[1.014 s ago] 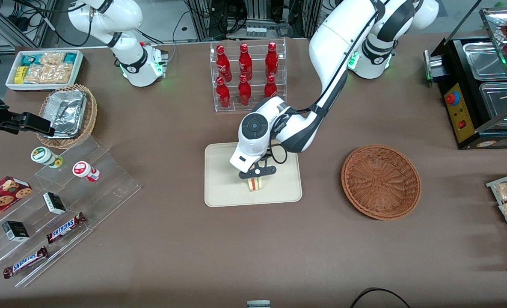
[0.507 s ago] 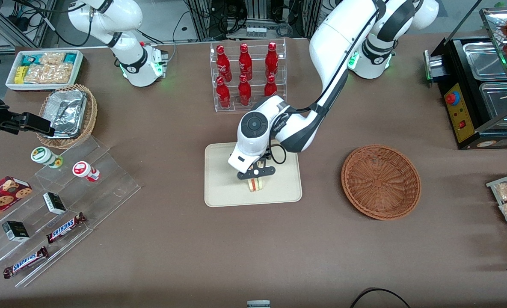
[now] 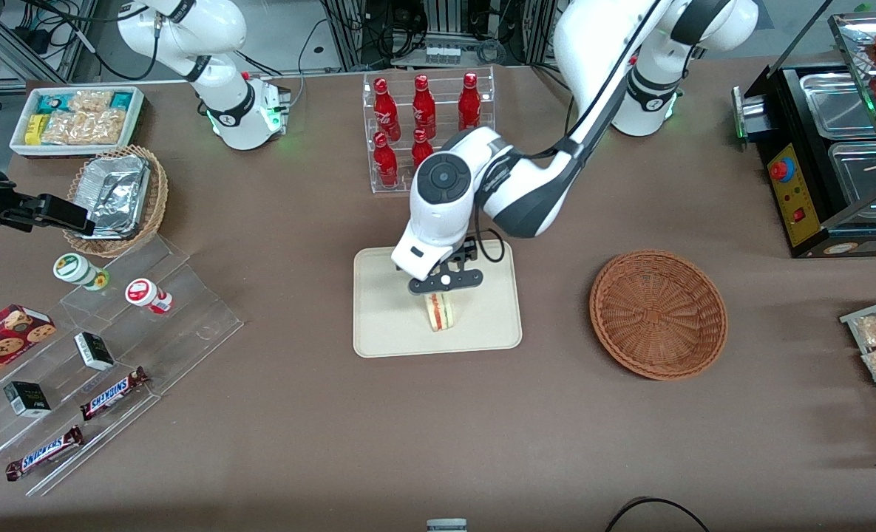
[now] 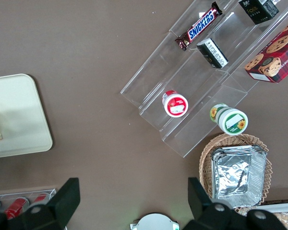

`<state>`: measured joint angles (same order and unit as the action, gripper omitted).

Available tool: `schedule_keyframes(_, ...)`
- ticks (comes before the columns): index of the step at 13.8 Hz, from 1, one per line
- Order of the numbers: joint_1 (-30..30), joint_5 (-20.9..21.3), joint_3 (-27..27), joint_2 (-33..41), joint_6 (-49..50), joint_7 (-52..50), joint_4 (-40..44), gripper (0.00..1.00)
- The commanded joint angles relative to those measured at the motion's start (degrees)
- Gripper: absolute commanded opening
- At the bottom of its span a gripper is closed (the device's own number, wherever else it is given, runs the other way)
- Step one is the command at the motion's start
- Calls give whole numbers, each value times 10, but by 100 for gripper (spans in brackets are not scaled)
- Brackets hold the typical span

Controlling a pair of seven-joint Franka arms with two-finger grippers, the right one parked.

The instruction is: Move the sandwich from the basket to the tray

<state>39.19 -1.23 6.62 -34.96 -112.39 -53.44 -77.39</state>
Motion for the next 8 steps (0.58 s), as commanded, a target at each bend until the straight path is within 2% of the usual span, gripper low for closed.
schedule_keyframes(1,-23,4,-5,19,41,-3,-11,100)
schedule_keyframes(3,-25,17,-34,38,50,11,-28,100)
schedule_keyframes(5,-29,19,-56,66,56,68,-58,100)
schedule_keyframes(8,-74,16,-62,106,53,136,-100,100)
